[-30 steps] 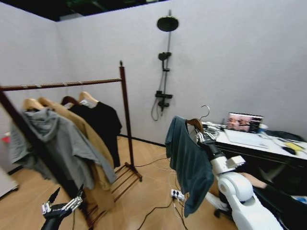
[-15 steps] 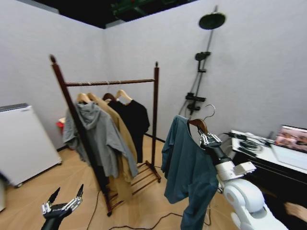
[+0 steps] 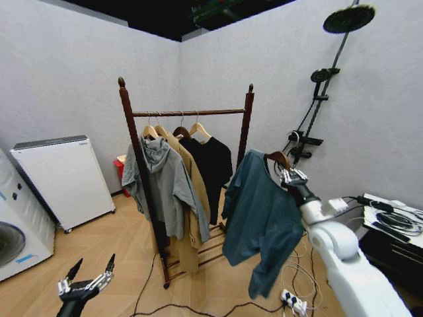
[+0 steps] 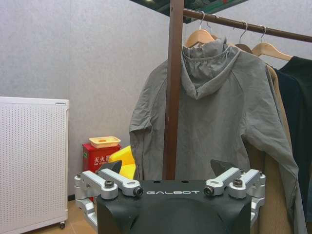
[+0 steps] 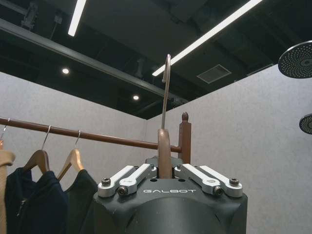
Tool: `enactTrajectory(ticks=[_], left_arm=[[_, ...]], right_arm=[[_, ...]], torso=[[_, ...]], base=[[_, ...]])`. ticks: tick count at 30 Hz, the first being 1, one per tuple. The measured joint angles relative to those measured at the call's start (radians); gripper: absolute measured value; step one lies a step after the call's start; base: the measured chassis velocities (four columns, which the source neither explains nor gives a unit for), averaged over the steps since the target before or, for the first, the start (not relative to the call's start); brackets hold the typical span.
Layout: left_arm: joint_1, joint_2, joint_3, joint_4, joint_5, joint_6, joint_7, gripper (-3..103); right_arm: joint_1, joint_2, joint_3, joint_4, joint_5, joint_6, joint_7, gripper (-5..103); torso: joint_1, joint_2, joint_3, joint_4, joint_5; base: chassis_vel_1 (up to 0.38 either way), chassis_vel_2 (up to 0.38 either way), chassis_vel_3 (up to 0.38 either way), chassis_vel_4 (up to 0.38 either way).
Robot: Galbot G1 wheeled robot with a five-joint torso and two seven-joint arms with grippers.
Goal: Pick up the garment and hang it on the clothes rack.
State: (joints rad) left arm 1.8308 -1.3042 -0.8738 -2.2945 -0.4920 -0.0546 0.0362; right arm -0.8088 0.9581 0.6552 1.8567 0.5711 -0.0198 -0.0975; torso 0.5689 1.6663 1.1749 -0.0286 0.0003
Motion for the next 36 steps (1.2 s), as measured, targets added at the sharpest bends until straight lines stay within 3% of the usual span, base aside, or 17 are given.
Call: enactTrajectory(ticks=[11, 24, 36], left_arm=[[0.0, 0.0, 0.0, 0.0, 0.0, 0.0, 0.0, 100], [0.0, 0.0, 0.0, 0.0, 0.0, 0.0, 0.0, 100], [0.0, 0.0, 0.0, 0.0, 0.0, 0.0, 0.0, 100]], right_arm=[[0.27, -0.011, -0.178, -0.259, 0.032, 0.013, -0.057, 10], [0.525, 0.03, -0.317, -0.385, 0.008, -0.047, 0.027, 10], [0.472, 0.025, -0.319, -0.339, 0.004, -0.07, 0.027, 10]], torso=[[0.0, 0.0, 0.0, 0.0002, -0.0003], [0.0, 0.0, 0.0, 0.0004, -0.0006], [-0.001, 0.0, 0.0, 0.0003, -0.0002]], base=[[0.0, 0.0, 0.0, 0.0], [0.0, 0.0, 0.0, 0.0], [-0.022, 0.018, 0.019, -0.022]])
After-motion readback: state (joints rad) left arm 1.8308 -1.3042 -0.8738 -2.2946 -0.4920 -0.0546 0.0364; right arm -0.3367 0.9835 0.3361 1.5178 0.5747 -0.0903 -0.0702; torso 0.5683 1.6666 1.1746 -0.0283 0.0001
